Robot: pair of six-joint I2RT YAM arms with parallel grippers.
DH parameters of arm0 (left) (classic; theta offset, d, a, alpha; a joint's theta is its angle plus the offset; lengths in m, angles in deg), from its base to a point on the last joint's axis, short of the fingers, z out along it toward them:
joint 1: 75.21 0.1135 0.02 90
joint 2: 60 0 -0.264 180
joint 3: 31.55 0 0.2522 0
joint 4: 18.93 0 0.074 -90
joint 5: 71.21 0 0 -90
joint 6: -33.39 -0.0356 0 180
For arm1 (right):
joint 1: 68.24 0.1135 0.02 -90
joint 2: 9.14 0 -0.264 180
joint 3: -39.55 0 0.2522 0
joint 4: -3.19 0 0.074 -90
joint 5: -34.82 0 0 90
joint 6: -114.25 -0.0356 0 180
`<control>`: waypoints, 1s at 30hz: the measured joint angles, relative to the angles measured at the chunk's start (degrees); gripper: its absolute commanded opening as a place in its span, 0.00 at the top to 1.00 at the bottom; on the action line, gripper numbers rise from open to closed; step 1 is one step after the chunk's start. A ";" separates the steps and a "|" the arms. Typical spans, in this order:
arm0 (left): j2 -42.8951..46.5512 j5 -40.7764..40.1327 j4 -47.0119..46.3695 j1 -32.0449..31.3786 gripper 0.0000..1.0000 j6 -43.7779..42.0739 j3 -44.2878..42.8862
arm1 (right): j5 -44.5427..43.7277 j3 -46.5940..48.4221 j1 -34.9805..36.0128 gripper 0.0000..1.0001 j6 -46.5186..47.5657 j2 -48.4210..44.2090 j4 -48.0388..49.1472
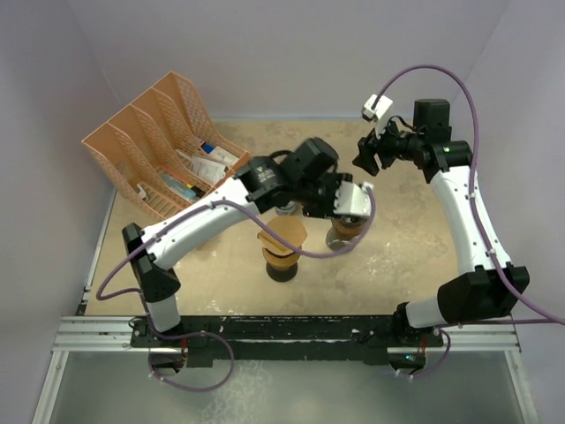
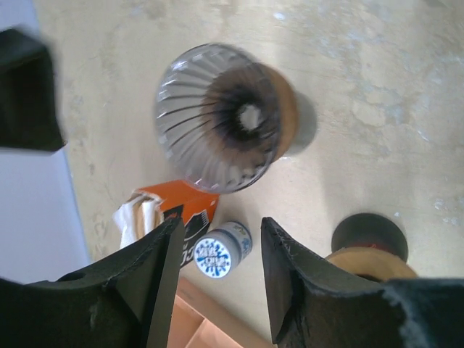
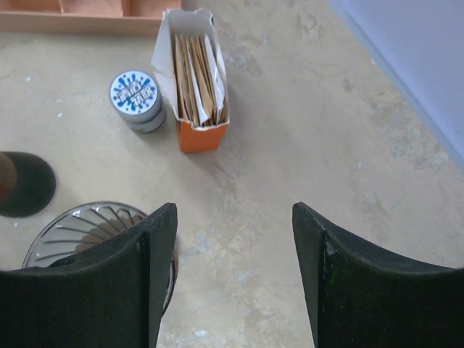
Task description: Place the coffee filter in the dripper
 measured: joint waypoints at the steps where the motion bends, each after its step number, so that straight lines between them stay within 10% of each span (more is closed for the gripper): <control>1: 0.96 1.14 -0.66 1.64 0.53 1.07 0.04 | 0.39 0.04 0.00 0.35 -0.33 0.24 1.20; 22: 17.29 19.19 -28.37 45.53 0.25 34.10 22.93 | 8.44 -2.12 0.02 0.45 -1.03 9.35 17.97; 30: 20.02 19.96 -31.85 52.26 0.18 38.91 28.39 | 8.37 -1.81 1.16 0.48 -3.78 15.67 19.61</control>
